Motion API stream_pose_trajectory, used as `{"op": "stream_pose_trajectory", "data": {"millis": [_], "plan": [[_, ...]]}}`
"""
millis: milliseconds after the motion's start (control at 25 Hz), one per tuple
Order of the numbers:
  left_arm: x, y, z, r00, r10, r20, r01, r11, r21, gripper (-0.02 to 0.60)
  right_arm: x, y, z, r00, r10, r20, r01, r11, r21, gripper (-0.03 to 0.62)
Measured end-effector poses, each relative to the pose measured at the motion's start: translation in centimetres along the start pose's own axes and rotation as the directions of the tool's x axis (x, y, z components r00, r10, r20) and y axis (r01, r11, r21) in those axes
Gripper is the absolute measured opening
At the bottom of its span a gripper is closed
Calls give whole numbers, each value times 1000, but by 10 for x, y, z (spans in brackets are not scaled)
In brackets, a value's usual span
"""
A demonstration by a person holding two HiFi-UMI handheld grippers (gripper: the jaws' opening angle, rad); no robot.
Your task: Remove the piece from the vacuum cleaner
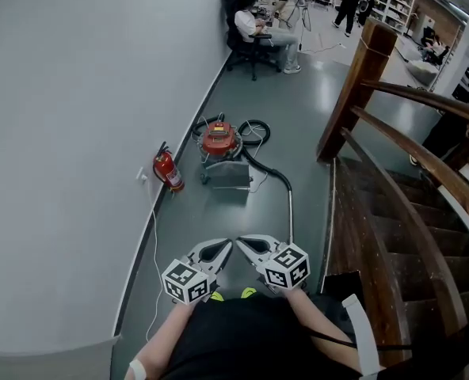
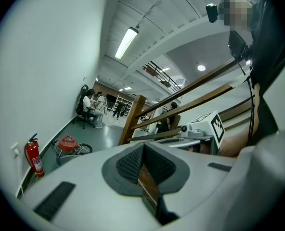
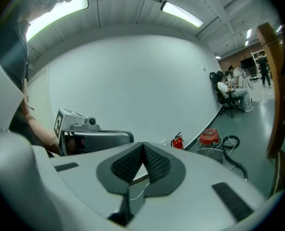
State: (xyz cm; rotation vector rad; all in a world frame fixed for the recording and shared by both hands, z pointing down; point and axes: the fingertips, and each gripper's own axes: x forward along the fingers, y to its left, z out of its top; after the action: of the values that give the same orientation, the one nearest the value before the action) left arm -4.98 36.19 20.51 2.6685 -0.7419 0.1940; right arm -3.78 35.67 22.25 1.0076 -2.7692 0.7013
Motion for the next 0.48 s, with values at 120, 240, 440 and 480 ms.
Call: {"op": "stream_pose_trajectory", "data": {"millis": [120, 240, 440, 480], "plan": [[2, -3, -2, 1000, 7, -4, -7, 1000, -4, 9, -3, -1, -5, 1000, 16, -11, -16, 1000, 6, 12], [6, -4, -5, 1000, 16, -9, -16, 1000, -4, 9, -4, -2, -9, 999, 35, -19, -34, 999, 9, 12], [12, -6, -13, 999, 43, -21, -43, 999, -5, 9, -7, -11, -14, 999, 24, -31, -24, 1000, -4, 12], [14, -7, -14, 999, 48, -23, -49, 999, -3, 9, -7, -13, -15, 999, 24, -31, -24, 1000, -2, 12]]}}
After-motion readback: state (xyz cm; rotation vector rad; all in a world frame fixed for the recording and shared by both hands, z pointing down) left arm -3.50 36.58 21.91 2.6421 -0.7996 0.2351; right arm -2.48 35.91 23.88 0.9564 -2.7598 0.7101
